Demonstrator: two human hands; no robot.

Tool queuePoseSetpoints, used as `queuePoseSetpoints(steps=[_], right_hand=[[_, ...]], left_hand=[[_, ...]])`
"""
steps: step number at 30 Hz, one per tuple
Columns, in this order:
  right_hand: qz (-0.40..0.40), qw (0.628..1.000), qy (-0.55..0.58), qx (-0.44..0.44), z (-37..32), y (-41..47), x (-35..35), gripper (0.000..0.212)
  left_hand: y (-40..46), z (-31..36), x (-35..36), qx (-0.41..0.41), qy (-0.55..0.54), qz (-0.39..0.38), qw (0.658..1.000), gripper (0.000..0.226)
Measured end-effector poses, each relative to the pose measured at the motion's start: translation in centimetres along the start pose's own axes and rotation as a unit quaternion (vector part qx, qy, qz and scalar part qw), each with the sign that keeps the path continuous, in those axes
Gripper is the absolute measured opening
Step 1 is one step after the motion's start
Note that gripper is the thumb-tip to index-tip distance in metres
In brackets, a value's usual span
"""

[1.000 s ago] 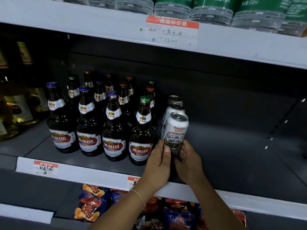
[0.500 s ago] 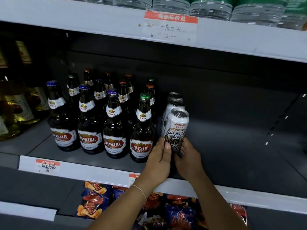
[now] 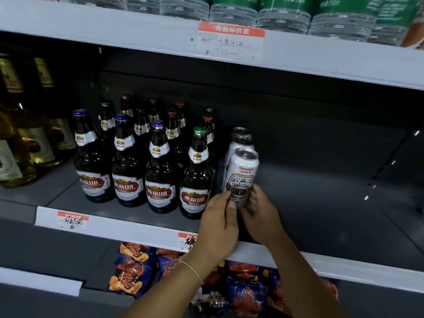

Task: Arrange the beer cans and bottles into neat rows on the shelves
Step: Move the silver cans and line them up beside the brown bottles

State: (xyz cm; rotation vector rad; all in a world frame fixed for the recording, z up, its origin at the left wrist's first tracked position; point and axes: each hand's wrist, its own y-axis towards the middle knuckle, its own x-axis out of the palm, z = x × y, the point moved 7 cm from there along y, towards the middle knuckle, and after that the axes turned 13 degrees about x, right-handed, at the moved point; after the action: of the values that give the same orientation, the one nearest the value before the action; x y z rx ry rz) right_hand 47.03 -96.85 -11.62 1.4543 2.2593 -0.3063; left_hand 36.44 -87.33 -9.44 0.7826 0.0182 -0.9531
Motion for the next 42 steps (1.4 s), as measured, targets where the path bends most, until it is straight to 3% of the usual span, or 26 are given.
queuePoseSetpoints(steps=[4, 9, 15, 19, 30, 32, 36, 42], right_hand=[[0.067, 0.998, -0.005, 0.001, -0.3, -0.8, -3.6, 0.051], [0.149, 0.988, -0.031, -0.016, -0.2, -1.8, -9.2, 0.036], [0.214, 0.975, -0.066, -0.010, 1.8, -2.8, -18.0, 0.035], [0.257, 0.965, -0.037, 0.019, 4.6, -3.4, -25.2, 0.034], [0.418, 0.902, -0.047, 0.099, 14.3, -2.7, -43.8, 0.043], [0.430, 0.896, -0.045, 0.103, 15.6, -1.9, -46.0, 0.047], [0.433, 0.894, -0.051, 0.101, 17.3, 0.6, -48.6, 0.034], [0.425, 0.894, -0.053, 0.129, 20.7, 4.2, -50.4, 0.058]], left_hand=[[-0.5, 1.7, 0.3, 0.058, -0.031, 0.025, 0.998, 0.038], [1.0, 4.1, 4.6, 0.090, -0.033, -0.013, 0.995, 0.039], [4.4, 7.6, 12.9, 0.080, -0.070, -0.095, 0.990, 0.048], [6.5, 9.9, 19.3, 0.082, -0.085, -0.157, 0.980, 0.042], [8.6, 15.3, 35.0, 0.069, -0.135, -0.230, 0.961, 0.041], [8.7, 15.6, 36.9, 0.060, -0.131, -0.235, 0.961, 0.042], [8.9, 16.1, 38.9, 0.045, -0.127, -0.239, 0.962, 0.043], [9.2, 15.7, 40.3, 0.028, -0.108, -0.239, 0.965, 0.044]])
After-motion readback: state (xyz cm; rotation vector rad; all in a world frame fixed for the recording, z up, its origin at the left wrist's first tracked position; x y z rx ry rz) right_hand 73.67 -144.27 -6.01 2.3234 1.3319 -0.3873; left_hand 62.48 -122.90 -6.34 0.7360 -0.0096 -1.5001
